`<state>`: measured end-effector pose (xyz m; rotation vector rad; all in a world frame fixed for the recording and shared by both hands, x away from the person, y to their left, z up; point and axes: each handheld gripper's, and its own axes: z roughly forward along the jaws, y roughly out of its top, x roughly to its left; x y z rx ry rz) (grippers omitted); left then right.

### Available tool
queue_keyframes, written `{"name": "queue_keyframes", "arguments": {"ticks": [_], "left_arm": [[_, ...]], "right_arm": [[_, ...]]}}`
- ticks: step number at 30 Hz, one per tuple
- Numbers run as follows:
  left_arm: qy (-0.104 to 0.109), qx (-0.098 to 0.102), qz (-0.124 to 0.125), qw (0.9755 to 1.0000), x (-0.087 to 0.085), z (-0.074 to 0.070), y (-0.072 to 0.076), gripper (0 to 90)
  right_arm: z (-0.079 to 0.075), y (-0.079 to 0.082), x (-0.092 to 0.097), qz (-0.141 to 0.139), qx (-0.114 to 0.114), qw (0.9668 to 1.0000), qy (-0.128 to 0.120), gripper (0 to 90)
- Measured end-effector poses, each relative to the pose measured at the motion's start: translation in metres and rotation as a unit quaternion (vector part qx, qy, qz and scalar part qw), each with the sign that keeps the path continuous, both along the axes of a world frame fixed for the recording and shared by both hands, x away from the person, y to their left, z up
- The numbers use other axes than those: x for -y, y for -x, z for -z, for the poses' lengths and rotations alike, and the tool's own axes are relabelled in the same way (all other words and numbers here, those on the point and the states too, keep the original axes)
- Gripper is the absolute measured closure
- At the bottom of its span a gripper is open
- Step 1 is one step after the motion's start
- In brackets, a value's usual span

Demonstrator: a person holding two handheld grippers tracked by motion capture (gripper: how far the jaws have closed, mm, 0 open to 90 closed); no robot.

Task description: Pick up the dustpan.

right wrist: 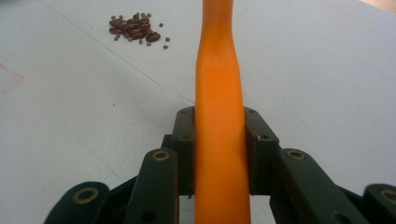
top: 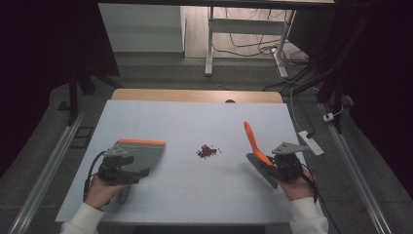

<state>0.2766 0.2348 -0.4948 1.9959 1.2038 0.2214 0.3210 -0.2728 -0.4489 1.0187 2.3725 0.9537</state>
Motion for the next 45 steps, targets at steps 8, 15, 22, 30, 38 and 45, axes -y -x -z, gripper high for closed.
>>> {"name": "queue_keyframes", "arguments": {"ticks": [8, 15, 22, 30, 38, 45], "left_arm": [[-0.002, 0.001, 0.006, 1.0000, 0.004, -0.003, 0.001, 15.0], [-0.001, 0.006, 0.001, 1.0000, 0.002, -0.005, 0.002, 15.0], [-0.005, 0.009, 0.003, 0.9999, 0.003, -0.008, 0.003, 15.1], [-0.015, -0.001, -0.003, 0.9999, 0.006, -0.008, 0.002, 15.6], [-0.005, -0.006, -0.010, 0.9999, 0.009, -0.015, 0.005, 15.5], [0.002, -0.030, -0.012, 0.9995, 0.013, -0.026, 0.004, 13.1]], "right_arm": [[-0.001, 0.002, 0.000, -0.004, 0.009, 0.9999, 0.004, 70.2], [-0.003, 0.003, 0.000, -0.001, 0.012, 0.9999, 0.002, 70.2], [-0.004, 0.004, -0.002, -0.004, 0.014, 0.9999, 0.001, 70.2], [-0.004, 0.004, -0.002, -0.005, 0.013, 0.9999, 0.000, 70.1], [-0.005, 0.002, -0.003, -0.011, 0.011, 0.9998, -0.008, 70.2], [-0.007, 0.002, 0.001, -0.014, 0.012, 0.9996, -0.023, 70.1]]}}
